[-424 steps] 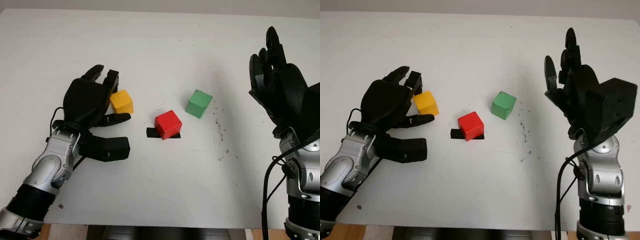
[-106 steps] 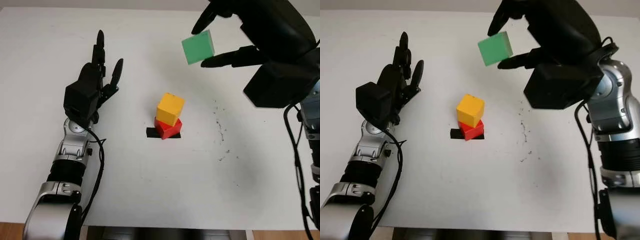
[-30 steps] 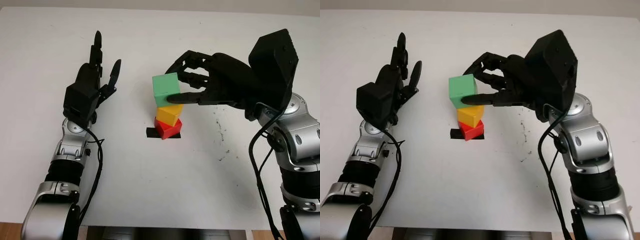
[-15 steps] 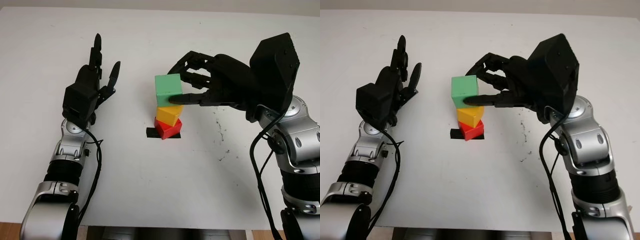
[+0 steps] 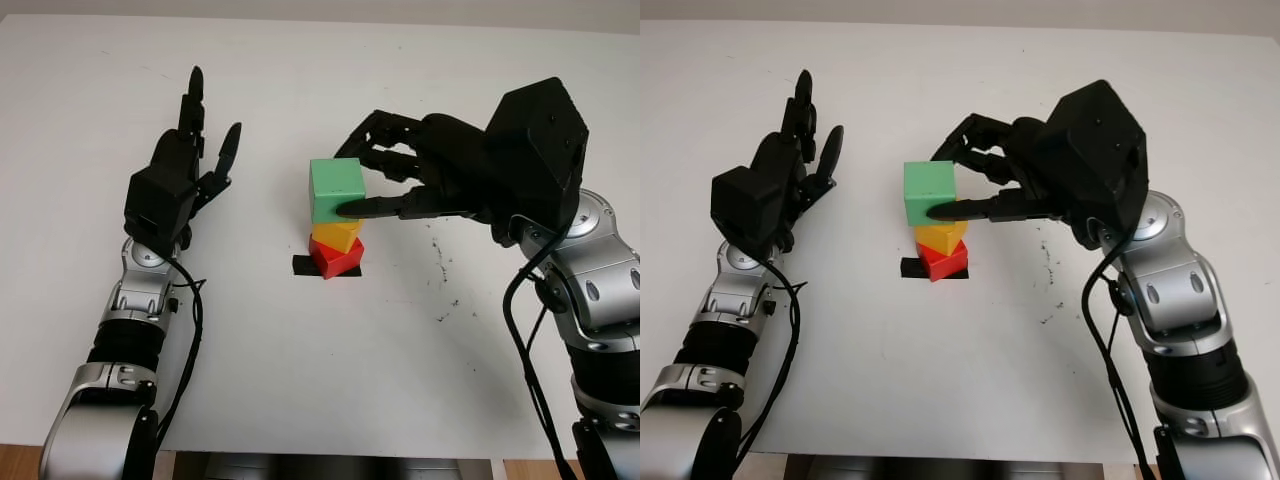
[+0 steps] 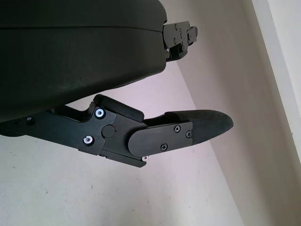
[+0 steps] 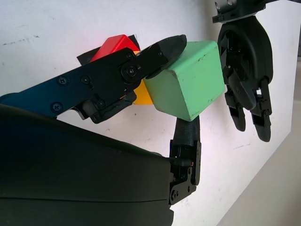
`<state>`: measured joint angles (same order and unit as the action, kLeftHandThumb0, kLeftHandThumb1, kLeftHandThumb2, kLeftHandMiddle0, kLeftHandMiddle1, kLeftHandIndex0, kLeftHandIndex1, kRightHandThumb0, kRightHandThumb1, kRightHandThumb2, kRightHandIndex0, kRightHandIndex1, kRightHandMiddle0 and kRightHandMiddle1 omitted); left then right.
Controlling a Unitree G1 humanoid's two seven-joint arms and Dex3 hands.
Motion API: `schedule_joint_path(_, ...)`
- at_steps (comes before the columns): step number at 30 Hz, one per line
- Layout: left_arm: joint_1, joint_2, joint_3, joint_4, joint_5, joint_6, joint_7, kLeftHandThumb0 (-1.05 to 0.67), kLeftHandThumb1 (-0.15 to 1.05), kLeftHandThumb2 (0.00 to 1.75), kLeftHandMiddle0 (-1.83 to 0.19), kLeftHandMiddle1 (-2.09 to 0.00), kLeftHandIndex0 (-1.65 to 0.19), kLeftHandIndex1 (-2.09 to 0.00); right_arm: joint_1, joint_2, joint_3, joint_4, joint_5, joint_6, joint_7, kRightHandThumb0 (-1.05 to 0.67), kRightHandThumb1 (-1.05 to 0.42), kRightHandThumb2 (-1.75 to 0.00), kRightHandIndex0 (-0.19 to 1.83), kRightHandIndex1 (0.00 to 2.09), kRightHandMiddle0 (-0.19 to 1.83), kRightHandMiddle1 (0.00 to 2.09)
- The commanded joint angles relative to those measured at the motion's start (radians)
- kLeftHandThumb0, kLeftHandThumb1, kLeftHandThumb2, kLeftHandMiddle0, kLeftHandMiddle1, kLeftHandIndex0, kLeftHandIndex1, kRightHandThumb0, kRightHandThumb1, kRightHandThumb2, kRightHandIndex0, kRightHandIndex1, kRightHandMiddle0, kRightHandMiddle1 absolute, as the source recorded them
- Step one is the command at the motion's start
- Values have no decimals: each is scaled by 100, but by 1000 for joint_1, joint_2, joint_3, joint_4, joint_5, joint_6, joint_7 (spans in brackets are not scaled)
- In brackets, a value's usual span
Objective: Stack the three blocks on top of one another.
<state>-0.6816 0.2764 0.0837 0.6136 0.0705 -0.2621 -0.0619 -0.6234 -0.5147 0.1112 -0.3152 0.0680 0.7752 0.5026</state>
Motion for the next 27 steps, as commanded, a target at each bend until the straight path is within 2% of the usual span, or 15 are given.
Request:
schedule_joint_path(1, -15, 19, 1, 4, 3, -6, -1, -76, 105, 58, 15, -6, 15, -6, 21, -5, 2, -7, -1, 3, 1, -47, -89, -5, 21, 4, 16, 150)
schedule_joint_path(4, -18, 18, 3, 10, 0, -9, -4, -76, 105, 58, 15, -5, 15, -5, 25, 3, -14, -8, 16, 7, 1, -48, -89, -5, 19, 3, 11, 148)
schedule_joint_path(6, -20, 18, 3, 14, 0, -13, -5, -75, 105, 58, 15, -5, 16, -5, 28, -11, -16, -13, 17, -11, 11, -53, -88, -5, 15, 1, -1, 140)
schedule_joint_path(7, -20, 18, 3, 13, -1, -14, -6, -75, 105, 58, 15, -5, 16, -5, 32, -30, -9, -16, 6, -44, 22, -57, -88, -5, 13, 1, -6, 130)
schedule_joint_path(8, -20, 18, 3, 13, -1, -15, -6, -75, 105, 58, 15, -5, 16, -5, 38, -47, -7, -13, -2, -90, 39, -61, -89, -5, 11, 1, -9, 110)
schedule_joint_path(9, -19, 18, 3, 12, 0, -15, -5, -75, 105, 58, 15, -5, 16, -5, 42, -59, -11, -7, 0, -130, 61, -66, -89, -5, 4, 2, -13, 77)
schedule_joint_path(11, -21, 19, 3, 15, 1, -15, -4, -76, 105, 58, 15, -5, 16, -5, 46, -71, -23, 5, 15, -180, 98, -72, -89, -5, -10, 2, -18, 33)
schedule_joint_path(14, -21, 19, 4, 18, -6, -20, -10, -75, 105, 58, 15, -5, 16, -5, 51, -84, -46, 4, 34, -238, 132, -80, -86, -5, -18, 1, -19, 6)
schedule_joint_path(18, -24, 19, 4, 25, -6, -29, -10, -75, 105, 57, 15, -6, 15, -6, 48, -109, -71, -42, 46, -234, 155, -93, -84, -5, -19, 0, -19, 0)
schedule_joint_path(24, -25, 11, 5, 32, -17, -30, -12, -76, 105, 55, 15, -5, 16, -5, 78, -84, -185, -77, 153, -292, 162, -99, -85, -6, -19, 0, -19, 0)
schedule_joint_path(26, -22, 8, 4, 33, -21, -28, -11, -76, 105, 55, 16, -5, 16, -5, 118, -31, -253, -99, 188, -333, 96, -102, -97, -10, -19, 0, -19, 0)
schedule_joint_path(27, -19, 6, 4, 32, -22, -27, -8, -76, 105, 55, 16, -5, 16, -5, 145, 2, -277, -115, 185, -352, 42, -104, -101, -29, -19, 0, -19, 0)
